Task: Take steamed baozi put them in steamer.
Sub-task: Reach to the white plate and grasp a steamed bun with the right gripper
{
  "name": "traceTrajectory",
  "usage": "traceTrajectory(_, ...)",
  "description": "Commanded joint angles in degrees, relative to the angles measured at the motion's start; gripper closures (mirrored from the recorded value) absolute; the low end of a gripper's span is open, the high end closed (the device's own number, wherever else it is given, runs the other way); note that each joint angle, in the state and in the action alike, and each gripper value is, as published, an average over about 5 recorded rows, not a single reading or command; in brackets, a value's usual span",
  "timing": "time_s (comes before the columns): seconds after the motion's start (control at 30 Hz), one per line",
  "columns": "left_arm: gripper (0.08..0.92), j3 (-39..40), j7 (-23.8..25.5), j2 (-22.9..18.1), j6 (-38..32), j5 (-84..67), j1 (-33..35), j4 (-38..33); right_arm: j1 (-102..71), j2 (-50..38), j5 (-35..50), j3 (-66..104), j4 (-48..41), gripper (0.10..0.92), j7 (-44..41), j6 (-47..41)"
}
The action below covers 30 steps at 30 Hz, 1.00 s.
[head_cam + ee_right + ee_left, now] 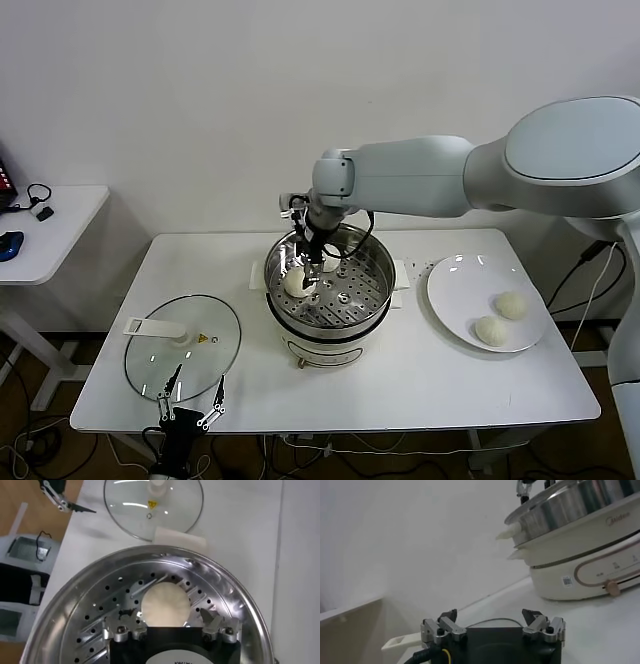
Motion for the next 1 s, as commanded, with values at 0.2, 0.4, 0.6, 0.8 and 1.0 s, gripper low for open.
traceTrajectory(0.2, 0.177, 0.28, -0.04, -0.03, -0.01, 0.24, 0.23, -0.36, 10.67, -18.54, -7.47, -9.2, 3.78, 0.203, -12.73, 12.02)
traceTrajectory(0.4, 0.177, 0.39, -0.17, -0.2, -0.2, 0.73, 0.36, 0.17, 11.02, -24.56, -15.3, -12.99, 0.23, 0.203, -19.25, 21.91)
traceTrajectory(0.6, 0.177, 0.46, -0.18, -0.65, -0.22, 1.44, 0.47, 0.28, 8.24, -29.58, -24.65, -13.05, 0.83, 0.203, -19.41, 23.7)
traceTrajectory(0.8, 0.177, 0.38, -0.29, -0.9, -0.28, 1.71, 0.67, 0.07, 3.57, -33.74, -31.77, -11.59, 1.67, 0.203, -16.52, 22.02)
traceTrajectory(1.0, 0.177, 0.17, -0.41, -0.96, -0.38, 1.66, 0.62, 0.36, -0.53, -35.94, -35.11, -9.1, 0.29, 0.203, -15.22, 20.99)
